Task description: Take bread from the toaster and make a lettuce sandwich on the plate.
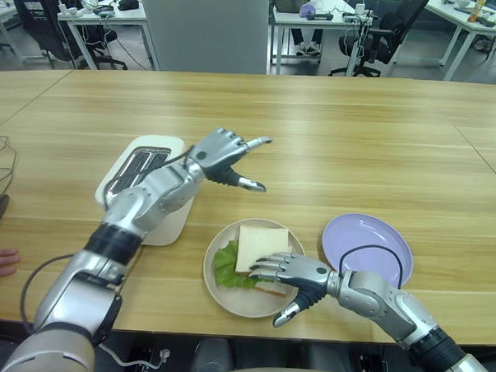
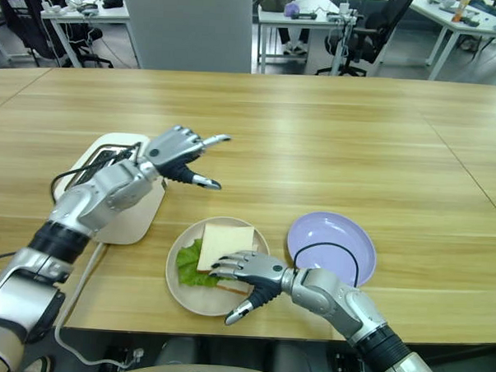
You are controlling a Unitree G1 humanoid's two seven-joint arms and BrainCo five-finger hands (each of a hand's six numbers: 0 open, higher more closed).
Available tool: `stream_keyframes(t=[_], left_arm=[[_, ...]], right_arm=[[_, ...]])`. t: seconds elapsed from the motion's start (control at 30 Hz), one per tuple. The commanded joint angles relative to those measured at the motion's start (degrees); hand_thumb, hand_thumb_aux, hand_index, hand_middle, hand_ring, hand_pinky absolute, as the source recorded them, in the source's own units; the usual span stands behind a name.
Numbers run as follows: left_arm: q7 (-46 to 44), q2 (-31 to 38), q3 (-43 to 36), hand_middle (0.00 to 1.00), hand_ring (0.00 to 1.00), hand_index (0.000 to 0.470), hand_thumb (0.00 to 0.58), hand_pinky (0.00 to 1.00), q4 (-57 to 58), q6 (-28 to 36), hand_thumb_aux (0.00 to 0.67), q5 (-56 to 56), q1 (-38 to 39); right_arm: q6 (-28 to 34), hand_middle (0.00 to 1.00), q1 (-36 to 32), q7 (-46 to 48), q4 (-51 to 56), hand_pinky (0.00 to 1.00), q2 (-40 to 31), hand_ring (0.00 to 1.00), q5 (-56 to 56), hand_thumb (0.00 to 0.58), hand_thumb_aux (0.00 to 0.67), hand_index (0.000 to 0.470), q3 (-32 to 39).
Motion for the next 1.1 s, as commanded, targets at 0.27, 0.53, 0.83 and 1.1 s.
stream_keyframes(t=[0.27, 0.53, 0.83, 1.1], left_arm=[[-13.7, 4.4, 7.7, 0.85, 0.85, 0.000, 0.000, 0.85, -22.2, 1.4, 0.000, -16.7, 20.3], [-24.9, 5.8, 8.2, 0.85, 0.85, 0.000, 0.000, 0.85, -33.5, 5.8, 0.000, -25.1, 34.1], [-31.0, 7.3, 10.5, 1.00, 1.00, 0.460, 0.580, 1.00, -39.0, 7.3, 0.670, -27.4, 44.9], [-36.1, 8.9, 9.7, 1.00, 1.00, 0.460, 0.580, 1.00, -39.7, 8.4, 0.670, -27.8, 50.9]], right_arm=[[1.5, 0.00, 1.9, -1.3, -2.3, 0.00, -1.7, 0.00, 5.2, 0.000, 0.000, 0.000, -5.4], [1.0, 0.00, 5.6, -2.4, -10.7, 0.00, -2.1, 0.00, 13.5, 0.000, 0.000, 0.000, -13.1], [2.0, 0.00, 13.1, 3.1, -18.9, 0.00, -4.5, 0.00, 20.6, 0.580, 0.670, 0.460, -14.3], [2.2, 1.00, 18.7, 8.3, -21.8, 1.00, -7.4, 1.00, 22.0, 0.580, 0.670, 0.460, -13.2]])
